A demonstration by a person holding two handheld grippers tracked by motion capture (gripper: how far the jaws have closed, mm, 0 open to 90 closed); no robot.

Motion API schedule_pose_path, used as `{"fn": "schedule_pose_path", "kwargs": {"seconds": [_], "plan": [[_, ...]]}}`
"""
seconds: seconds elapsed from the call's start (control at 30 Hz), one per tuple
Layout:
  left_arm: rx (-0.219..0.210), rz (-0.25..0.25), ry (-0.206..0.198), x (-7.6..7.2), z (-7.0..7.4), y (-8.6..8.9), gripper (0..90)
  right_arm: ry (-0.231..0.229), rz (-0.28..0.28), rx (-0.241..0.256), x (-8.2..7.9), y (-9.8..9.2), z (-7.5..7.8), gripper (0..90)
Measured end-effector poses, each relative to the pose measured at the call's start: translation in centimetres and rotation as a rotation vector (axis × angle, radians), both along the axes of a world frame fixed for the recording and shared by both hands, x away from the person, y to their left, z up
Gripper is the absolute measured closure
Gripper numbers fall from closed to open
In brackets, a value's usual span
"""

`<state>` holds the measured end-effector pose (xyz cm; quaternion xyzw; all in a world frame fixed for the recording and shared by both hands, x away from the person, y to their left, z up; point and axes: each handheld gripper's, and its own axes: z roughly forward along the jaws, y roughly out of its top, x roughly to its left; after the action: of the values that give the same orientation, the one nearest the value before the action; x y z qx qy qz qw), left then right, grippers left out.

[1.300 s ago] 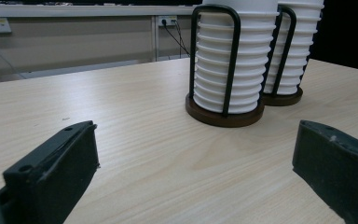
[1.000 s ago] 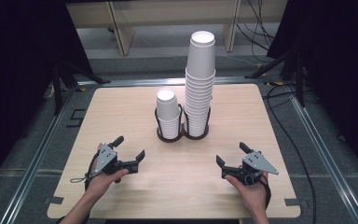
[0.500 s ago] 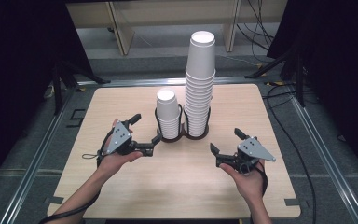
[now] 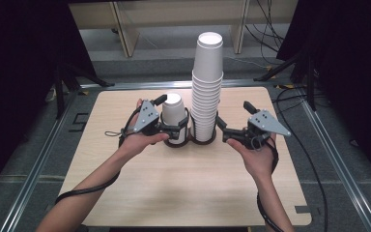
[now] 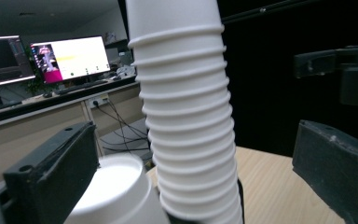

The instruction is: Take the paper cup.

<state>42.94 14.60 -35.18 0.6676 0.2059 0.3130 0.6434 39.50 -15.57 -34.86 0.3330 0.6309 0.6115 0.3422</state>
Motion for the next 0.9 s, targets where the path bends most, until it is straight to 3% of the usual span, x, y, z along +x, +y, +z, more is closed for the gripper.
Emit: {"fn": "schedule_pose_path", "kwargs": {"seconds": [0.07,0.17,0.2,0.27,0.5,0.57,0.6,0.77,0.9], "plan": [[0.005,-0.009,-0.016,0.6,0.9,-1.1,0.0,-0.002,-0.002,-0.002,0.6,0.2,1.0,0.1],[0.001,-0.005,0.006,1.3,1.5,-2.0,0.0,-0.018,0.003,0.013,1.6,0.7,2.5,0.1],[0.001,-0.005,0.009,1.6,1.7,-2.3,0.0,-0.045,0.002,-0.009,2.1,0.6,3.1,0.1],[0.005,-0.001,0.015,2.2,2.0,-2.9,0.0,-0.03,0.004,0.031,2.7,1.0,4.2,0.1],[-0.011,0.008,0.046,4.2,3.3,-4.6,0.1,-0.058,0.019,0.021,5.6,2.1,8.6,0.1],[-0.01,0.009,0.049,4.4,3.4,-4.9,0.1,-0.057,0.023,0.01,6.0,2.3,9.1,0.1],[-0.008,0.008,0.048,4.5,3.5,-5.1,0.1,-0.04,0.033,-0.005,6.9,2.9,9.7,0.2],[-0.009,0.013,0.074,5.4,3.6,-6.0,0.4,-0.03,0.051,0.022,8.1,3.8,10.5,0.2],[-0.016,0.027,0.09,6.0,3.4,-6.5,2.4,-0.003,0.066,0.001,9.5,5.1,11.2,1.9]]}}
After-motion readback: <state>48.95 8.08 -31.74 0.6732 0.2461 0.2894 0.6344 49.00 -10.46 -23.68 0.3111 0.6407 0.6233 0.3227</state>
